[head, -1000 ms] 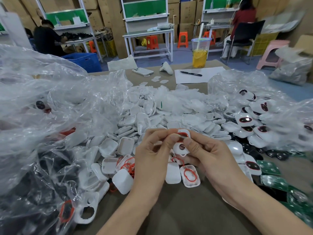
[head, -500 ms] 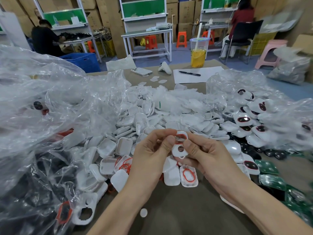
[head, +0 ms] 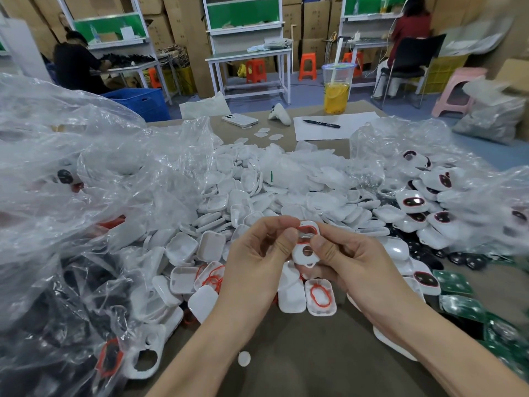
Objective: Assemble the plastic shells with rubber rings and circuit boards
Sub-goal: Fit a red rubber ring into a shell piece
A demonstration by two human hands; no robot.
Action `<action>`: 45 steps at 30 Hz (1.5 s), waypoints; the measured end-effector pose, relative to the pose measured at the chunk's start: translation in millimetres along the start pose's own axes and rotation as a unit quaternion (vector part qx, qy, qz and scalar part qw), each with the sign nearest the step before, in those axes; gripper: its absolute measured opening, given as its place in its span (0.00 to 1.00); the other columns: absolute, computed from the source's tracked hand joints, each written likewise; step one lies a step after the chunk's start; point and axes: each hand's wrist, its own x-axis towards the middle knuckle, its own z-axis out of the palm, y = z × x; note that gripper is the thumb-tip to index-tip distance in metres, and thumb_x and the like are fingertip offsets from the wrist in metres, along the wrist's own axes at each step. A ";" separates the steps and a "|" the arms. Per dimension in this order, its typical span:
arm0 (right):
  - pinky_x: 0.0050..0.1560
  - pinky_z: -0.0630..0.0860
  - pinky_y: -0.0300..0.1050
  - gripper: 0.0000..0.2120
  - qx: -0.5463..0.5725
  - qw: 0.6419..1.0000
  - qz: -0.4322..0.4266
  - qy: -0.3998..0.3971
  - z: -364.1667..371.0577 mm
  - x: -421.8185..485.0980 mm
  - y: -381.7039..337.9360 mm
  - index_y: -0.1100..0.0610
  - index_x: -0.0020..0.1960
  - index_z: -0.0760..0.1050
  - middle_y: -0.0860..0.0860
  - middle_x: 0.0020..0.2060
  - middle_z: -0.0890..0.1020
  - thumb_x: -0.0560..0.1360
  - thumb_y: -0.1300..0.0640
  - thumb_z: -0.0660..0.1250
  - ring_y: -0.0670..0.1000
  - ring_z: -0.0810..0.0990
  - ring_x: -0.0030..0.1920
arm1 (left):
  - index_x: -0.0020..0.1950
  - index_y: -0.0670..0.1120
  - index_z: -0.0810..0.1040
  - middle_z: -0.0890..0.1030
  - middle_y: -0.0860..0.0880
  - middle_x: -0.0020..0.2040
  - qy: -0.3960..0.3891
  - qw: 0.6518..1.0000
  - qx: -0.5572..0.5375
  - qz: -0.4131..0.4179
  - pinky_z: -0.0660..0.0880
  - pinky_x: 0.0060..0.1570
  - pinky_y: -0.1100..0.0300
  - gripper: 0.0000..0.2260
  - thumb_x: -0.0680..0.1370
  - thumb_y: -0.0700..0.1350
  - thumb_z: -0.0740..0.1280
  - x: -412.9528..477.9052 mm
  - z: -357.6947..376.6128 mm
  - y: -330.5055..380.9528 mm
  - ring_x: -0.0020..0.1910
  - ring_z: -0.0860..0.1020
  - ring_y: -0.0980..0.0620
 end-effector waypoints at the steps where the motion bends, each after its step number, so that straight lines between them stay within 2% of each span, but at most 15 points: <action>1: 0.49 0.82 0.41 0.12 -0.004 1.000 -0.002 0.001 0.5 -0.1 -0.4 0.47 0.55 0.85 0.54 0.52 0.86 0.75 0.54 0.67 0.55 0.86 0.53 | 0.45 0.53 0.85 0.87 0.48 0.47 0.000 1.000 0.000 -0.001 0.80 0.47 0.61 0.04 0.72 0.48 0.71 -0.1 -0.2 0.3 0.46 0.85 0.52; 5: 0.46 0.81 0.39 0.11 -0.029 0.999 -0.014 -0.003 0.8 -0.8 -2.2 0.46 0.54 0.85 0.53 0.50 0.87 0.75 0.53 0.67 0.53 0.87 0.49 | 0.46 0.51 0.85 0.87 0.47 0.47 0.006 1.000 0.007 -0.004 0.81 0.46 0.61 0.07 0.78 0.40 0.69 0.4 -0.2 -0.5 0.46 0.85 0.52; 8: 0.47 0.81 0.39 0.11 -0.042 0.999 -0.018 0.000 0.5 -1.0 -2.4 0.44 0.54 0.85 0.51 0.49 0.87 0.75 0.52 0.67 0.51 0.86 0.49 | 0.45 0.51 0.84 0.87 0.48 0.46 0.012 1.000 0.014 0.005 0.80 0.45 0.62 0.09 0.80 0.38 0.68 -0.1 0.3 -0.7 0.45 0.85 0.52; 14: 0.48 0.82 0.41 0.10 -0.062 0.998 -0.016 -0.006 1.4 -0.9 -3.2 0.44 0.55 0.84 0.51 0.49 0.87 0.76 0.54 0.70 0.51 0.86 0.51 | 0.47 0.59 0.83 0.86 0.55 0.47 0.024 0.997 0.054 0.041 0.78 0.46 0.67 0.13 0.80 0.40 0.69 -1.5 2.9 -1.3 0.48 0.84 0.56; 16: 0.48 0.81 0.40 0.11 -0.061 0.998 -0.015 -0.005 1.4 -0.8 -3.7 0.45 0.55 0.84 0.52 0.49 0.87 0.76 0.55 0.70 0.51 0.86 0.51 | 0.48 0.59 0.83 0.86 0.56 0.47 0.022 0.996 0.071 0.055 0.77 0.47 0.68 0.12 0.80 0.41 0.69 -2.4 3.3 -2.3 0.49 0.84 0.57; 20: 0.51 0.83 0.45 0.11 -0.078 0.997 -0.012 0.000 0.5 -0.9 -4.1 0.46 0.55 0.84 0.53 0.48 0.87 0.78 0.58 0.69 0.54 0.86 0.50 | 0.50 0.60 0.82 0.85 0.56 0.48 0.015 0.994 0.083 0.065 0.77 0.49 0.68 0.09 0.80 0.44 0.69 -4.9 2.8 -3.7 0.50 0.84 0.58; 23: 0.50 0.82 0.43 0.11 -0.082 0.997 -0.011 -0.003 0.3 -1.5 -5.2 0.47 0.55 0.84 0.53 0.48 0.87 0.78 0.59 0.69 0.54 0.86 0.49 | 0.51 0.62 0.81 0.85 0.57 0.47 0.013 0.993 0.091 0.071 0.77 0.48 0.68 0.08 0.79 0.47 0.68 -5.1 3.6 -4.1 0.49 0.84 0.58; 27: 0.46 0.81 0.39 0.10 -0.075 0.997 -0.015 -0.005 1.2 -2.4 -7.8 0.46 0.54 0.84 0.53 0.47 0.87 0.76 0.56 0.70 0.52 0.87 0.47 | 0.50 0.63 0.81 0.84 0.58 0.46 0.015 0.992 0.099 0.082 0.77 0.47 0.68 0.08 0.78 0.48 0.68 -4.9 4.6 -4.4 0.48 0.83 0.59; 30: 0.46 0.81 0.39 0.10 -0.065 0.998 -0.021 -0.007 1.0 -2.2 -8.5 0.47 0.54 0.84 0.53 0.47 0.87 0.74 0.55 0.70 0.52 0.87 0.48 | 0.51 0.62 0.81 0.84 0.58 0.48 0.010 0.992 0.098 0.081 0.78 0.51 0.67 0.09 0.80 0.46 0.68 -6.0 4.5 -4.1 0.50 0.83 0.59; 35: 0.47 0.80 0.37 0.11 -0.070 0.997 -0.039 -0.015 -0.3 -2.7 -9.9 0.46 0.55 0.84 0.52 0.49 0.87 0.76 0.56 0.69 0.51 0.86 0.51 | 0.56 0.58 0.81 0.84 0.61 0.52 0.002 0.991 0.103 0.084 0.75 0.48 0.73 0.09 0.81 0.45 0.69 -6.0 5.2 -0.8 0.53 0.82 0.63; 41: 0.49 0.80 0.38 0.10 -0.096 0.993 -0.058 -0.029 0.8 -5.7 -11.0 0.43 0.55 0.84 0.49 0.50 0.87 0.75 0.52 0.69 0.50 0.86 0.52 | 0.54 0.64 0.83 0.84 0.58 0.51 0.001 0.993 0.096 0.073 0.77 0.48 0.70 0.08 0.77 0.52 0.72 -6.1 3.0 -0.3 0.52 0.83 0.60; 45: 0.51 0.80 0.37 0.11 -0.110 0.991 -0.065 -0.034 1.7 -6.7 -11.6 0.44 0.55 0.84 0.48 0.51 0.87 0.75 0.53 0.69 0.49 0.85 0.54 | 0.52 0.62 0.84 0.84 0.56 0.50 -0.008 0.993 0.089 0.078 0.76 0.47 0.71 0.08 0.77 0.49 0.73 -5.1 0.8 1.4 0.50 0.83 0.60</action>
